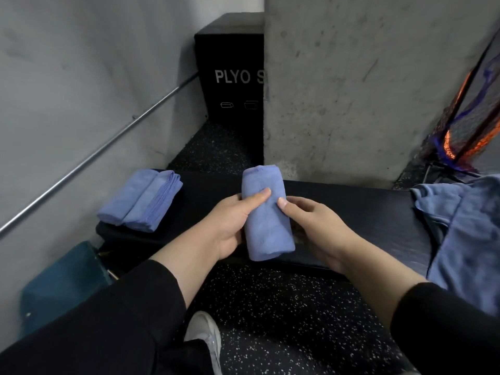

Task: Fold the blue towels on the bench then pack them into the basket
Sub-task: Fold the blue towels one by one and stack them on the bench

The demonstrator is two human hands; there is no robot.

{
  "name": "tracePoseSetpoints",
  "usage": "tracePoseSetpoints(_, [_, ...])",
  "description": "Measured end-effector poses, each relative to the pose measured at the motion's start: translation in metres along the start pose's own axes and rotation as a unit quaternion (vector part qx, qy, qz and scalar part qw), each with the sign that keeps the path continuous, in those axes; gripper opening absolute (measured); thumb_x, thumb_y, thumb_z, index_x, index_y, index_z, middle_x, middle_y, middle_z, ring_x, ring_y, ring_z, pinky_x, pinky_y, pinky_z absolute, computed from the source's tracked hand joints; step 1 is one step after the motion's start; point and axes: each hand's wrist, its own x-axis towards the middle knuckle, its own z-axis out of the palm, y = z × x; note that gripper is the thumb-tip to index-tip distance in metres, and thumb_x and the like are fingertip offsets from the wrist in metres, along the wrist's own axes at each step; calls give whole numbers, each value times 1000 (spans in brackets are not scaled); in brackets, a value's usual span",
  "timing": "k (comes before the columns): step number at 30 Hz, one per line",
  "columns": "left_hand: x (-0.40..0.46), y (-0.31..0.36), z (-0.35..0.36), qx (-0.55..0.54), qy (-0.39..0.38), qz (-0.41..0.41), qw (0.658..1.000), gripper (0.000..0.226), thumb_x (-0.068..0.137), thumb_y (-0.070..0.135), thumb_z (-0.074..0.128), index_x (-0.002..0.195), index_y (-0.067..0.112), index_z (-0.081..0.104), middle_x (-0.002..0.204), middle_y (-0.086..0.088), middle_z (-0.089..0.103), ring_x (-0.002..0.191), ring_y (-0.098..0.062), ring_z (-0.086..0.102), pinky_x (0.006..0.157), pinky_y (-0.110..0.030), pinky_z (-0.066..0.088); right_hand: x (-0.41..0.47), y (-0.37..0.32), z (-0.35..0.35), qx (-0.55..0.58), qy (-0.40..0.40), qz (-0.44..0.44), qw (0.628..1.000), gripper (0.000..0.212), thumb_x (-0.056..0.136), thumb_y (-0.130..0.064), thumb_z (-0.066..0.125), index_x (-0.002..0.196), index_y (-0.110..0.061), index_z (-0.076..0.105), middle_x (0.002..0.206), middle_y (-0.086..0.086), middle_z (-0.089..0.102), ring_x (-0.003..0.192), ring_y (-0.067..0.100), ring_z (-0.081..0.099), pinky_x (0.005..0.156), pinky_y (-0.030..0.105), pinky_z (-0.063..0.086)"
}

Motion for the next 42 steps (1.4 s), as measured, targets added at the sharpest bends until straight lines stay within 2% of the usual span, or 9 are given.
tracePoseSetpoints(7, [-7,2,-41,76,64,19,995,52,89,55,70,121,15,65,105,-3,78,98,-21,75,95,-46,58,23,4,44,45,-5,10,999,35,93,-21,70,126,-12,63,111,10,75,101,28,73,75,39,61])
tracePoseSetpoints(14, [-9,2,-106,184,37,2,982,86,70,27,82,147,27,43,118,-3,72,106,-20,71,95,-46,58,56,15,94,22,14,0,1000,30,96,-17,66,126,-14,62,108,10,75,84,24,75,58,35,59])
tracePoseSetpoints(17, [-4,9,-138,297,100,20,950,94,77,40,81,155,35,29,133,1,59,115,-18,63,96,-38,55,82,26,118,29,27,23,999,34,95,-16,68,128,-14,60,110,11,74,92,30,75,68,43,61])
tracePoseSetpoints(21, [1,28,-184,374,262,117,882,38,92,22,61,130,16,62,108,-7,72,100,-28,67,91,-37,53,128,39,149,6,70,29,997,42,93,-17,71,132,-14,58,115,11,71,96,29,73,64,40,60])
tracePoseSetpoints(25, [-6,39,-222,433,381,174,798,27,96,9,50,111,14,72,110,-10,73,106,-30,63,90,-33,44,166,42,171,-27,79,34,996,38,93,-15,71,129,-12,59,112,10,69,95,28,71,61,41,61])
tracePoseSetpoints(27, [-4,35,-230,473,354,151,792,24,96,11,48,102,15,71,102,-13,69,99,-31,61,90,-39,47,177,44,177,-75,75,36,994,28,93,-14,70,121,-11,63,104,9,69,88,25,71,64,44,62])
tracePoseSetpoints(31, [7,17,-232,536,225,59,811,39,99,20,48,135,18,60,130,-10,66,116,-29,60,89,-32,45,188,50,179,-310,87,-12,947,14,91,-24,72,92,-10,69,86,11,70,75,29,73,67,47,63])
tracePoseSetpoints(34, [12,14,-233,551,203,40,808,46,99,23,47,145,25,52,135,-5,64,120,-26,60,96,-32,46,190,55,179,-318,87,-17,944,21,90,-27,73,86,-7,70,79,11,70,71,29,74,70,48,63])
tracePoseSetpoints(42, [12,18,-227,537,224,64,811,44,99,22,47,142,26,55,132,-6,66,114,-26,64,99,-38,49,174,45,168,-449,111,-101,881,35,96,-43,61,114,-14,69,80,-6,65,79,16,60,70,28,42])
